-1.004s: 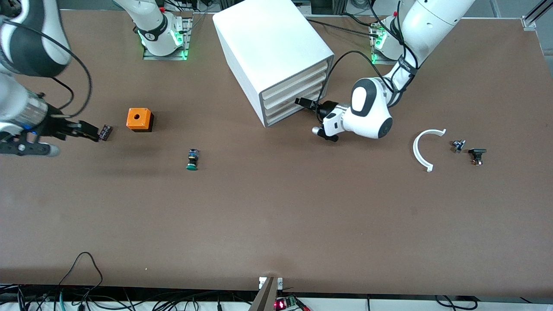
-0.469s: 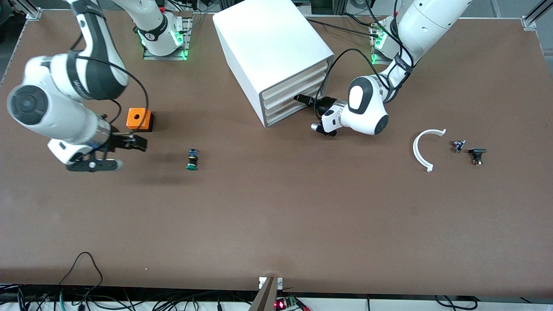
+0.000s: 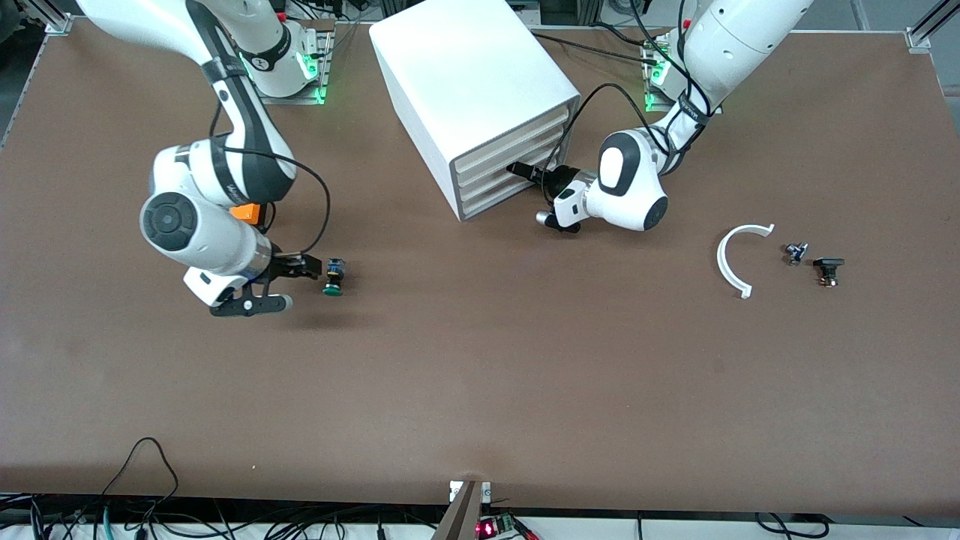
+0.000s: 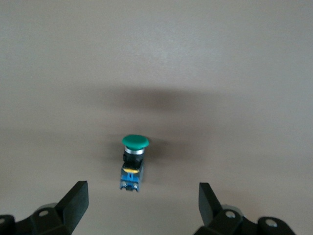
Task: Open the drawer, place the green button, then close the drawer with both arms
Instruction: 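Pull the drawer open with the left gripper while the right gripper reaches the button, then grasp the green push button with the right gripper while the left gripper withdraws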
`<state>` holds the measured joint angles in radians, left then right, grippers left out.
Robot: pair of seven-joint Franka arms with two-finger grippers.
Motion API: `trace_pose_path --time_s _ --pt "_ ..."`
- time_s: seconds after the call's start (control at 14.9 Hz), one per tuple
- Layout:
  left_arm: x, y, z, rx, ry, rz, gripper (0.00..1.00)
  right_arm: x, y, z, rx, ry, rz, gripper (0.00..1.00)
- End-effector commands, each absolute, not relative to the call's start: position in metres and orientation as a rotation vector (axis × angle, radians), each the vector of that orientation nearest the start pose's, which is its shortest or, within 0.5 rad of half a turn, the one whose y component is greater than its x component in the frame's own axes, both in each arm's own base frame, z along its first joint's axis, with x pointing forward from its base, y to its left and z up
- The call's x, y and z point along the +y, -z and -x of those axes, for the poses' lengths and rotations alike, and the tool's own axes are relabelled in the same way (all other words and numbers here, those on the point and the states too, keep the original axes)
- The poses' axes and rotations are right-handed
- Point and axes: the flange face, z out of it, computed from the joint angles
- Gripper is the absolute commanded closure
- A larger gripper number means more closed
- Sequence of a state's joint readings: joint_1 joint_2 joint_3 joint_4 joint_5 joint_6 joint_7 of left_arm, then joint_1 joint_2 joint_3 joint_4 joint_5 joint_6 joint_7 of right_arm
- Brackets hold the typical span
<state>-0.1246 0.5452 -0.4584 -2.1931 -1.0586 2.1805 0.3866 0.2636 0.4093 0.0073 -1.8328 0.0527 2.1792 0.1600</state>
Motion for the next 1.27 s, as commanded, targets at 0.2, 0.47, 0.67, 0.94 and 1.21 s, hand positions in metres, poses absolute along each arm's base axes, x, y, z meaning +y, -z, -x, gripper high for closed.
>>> trace_pose_path --time_s 0.2,0.47,0.67,0.94,1.21 --pt "-0.296 -0.153 -0.425 -0.019 0.626 -2.225 1.0 0.17 -0.245 -0.57 -0.097 -0.018 3.091 0.0" --pt "-0.228 -0.165 -0.494 0.117 0.462 -2.243 1.0 0.174 -0.222 -0.565 -0.011 -0.065 3.098 0.0" --pt "-0.214 -0.172 -0.512 0.084 0.422 -2.282 0.22 0.184 -0.213 -0.562 -0.04 -0.068 3.098 0.0" --pt "-0.198 -0.193 -0.526 0.105 0.335 -2.304 0.0 0.194 -0.196 -0.559 -0.069 -0.054 3.098 0.0" --pt "-0.14 -0.251 -0.547 0.185 0.132 -2.335 0.0 0.202 -0.183 -0.558 -0.085 -0.034 3.093 0.2"
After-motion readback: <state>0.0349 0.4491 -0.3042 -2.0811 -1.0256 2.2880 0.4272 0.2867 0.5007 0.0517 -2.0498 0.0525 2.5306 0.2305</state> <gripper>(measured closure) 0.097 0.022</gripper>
